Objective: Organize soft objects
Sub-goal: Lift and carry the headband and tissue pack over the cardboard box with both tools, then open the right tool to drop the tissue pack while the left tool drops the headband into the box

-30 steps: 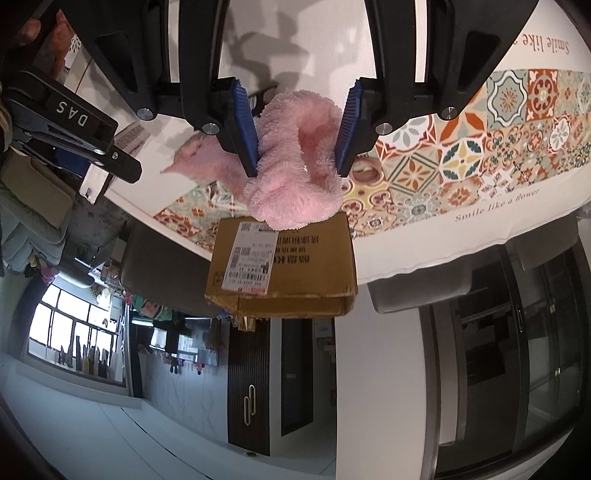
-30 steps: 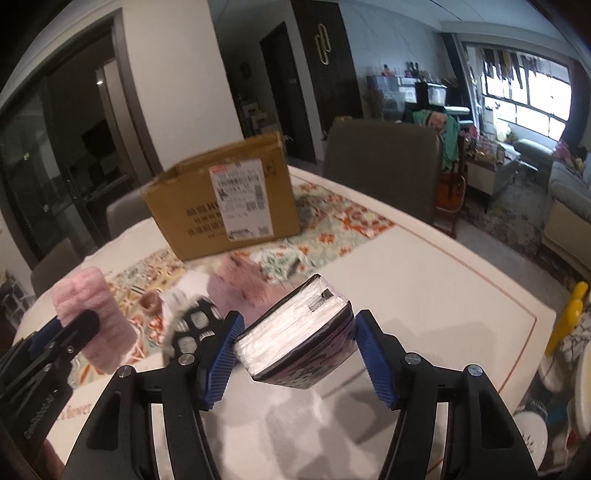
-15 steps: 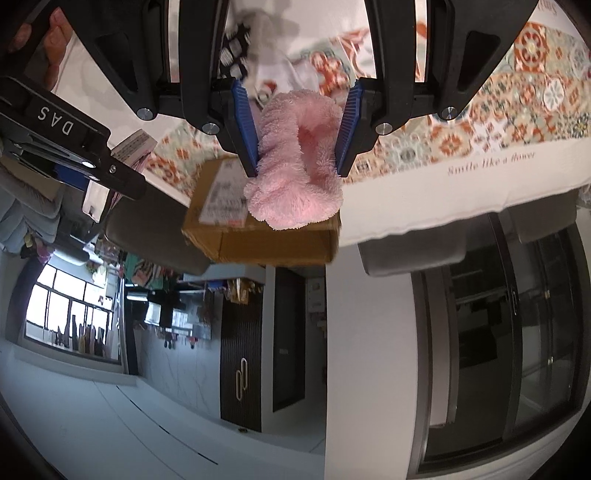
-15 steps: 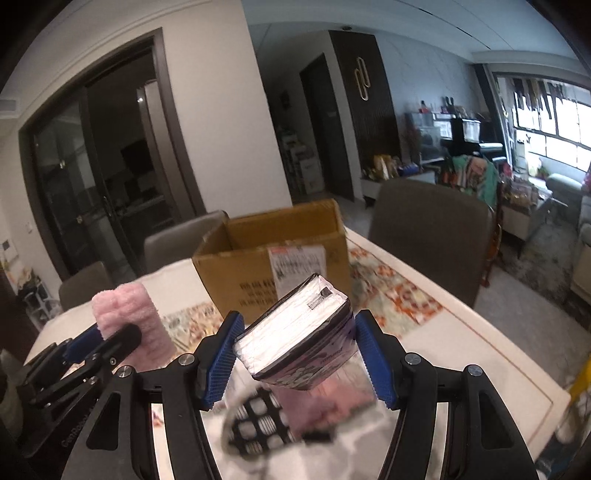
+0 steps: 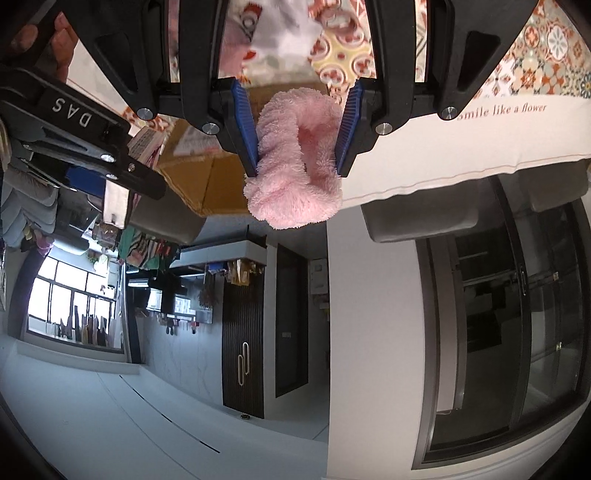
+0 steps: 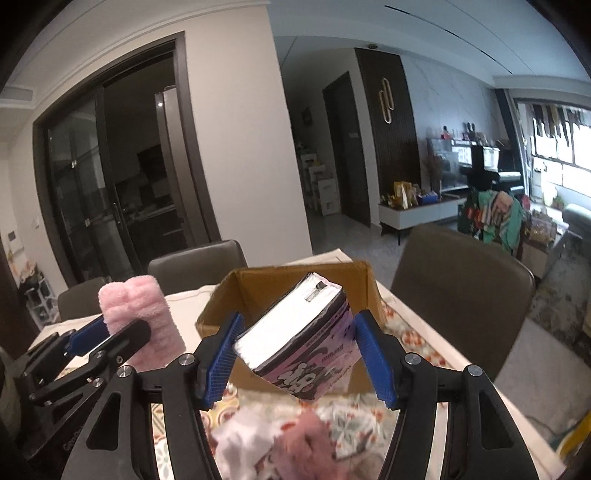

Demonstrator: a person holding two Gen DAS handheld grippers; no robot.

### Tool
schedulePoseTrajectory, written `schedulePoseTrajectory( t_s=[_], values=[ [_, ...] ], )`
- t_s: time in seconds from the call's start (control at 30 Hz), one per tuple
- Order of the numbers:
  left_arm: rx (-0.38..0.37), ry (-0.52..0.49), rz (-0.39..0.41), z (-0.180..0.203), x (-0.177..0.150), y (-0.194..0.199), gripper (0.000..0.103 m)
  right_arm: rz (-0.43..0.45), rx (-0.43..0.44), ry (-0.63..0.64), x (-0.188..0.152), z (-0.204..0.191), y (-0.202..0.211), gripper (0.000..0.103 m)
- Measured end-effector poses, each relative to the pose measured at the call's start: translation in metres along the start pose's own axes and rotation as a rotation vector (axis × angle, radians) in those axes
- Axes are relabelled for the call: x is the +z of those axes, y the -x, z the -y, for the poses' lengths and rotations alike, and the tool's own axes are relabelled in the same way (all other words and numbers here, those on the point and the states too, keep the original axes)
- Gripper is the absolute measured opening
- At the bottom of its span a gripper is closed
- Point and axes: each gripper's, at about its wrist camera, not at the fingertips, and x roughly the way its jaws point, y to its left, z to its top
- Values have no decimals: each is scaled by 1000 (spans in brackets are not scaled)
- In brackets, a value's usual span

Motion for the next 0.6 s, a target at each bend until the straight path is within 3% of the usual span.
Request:
schedulePoseTrajectory(
  t_s=[0.33, 0.6],
  values=[
    [-12, -36, -19, 4, 20, -55, 41, -31, 13, 33, 32, 6, -61, 63],
    [-68, -34, -100, 8, 23, -109, 41, -60, -6, 68, 47, 13, -97, 63]
  ],
)
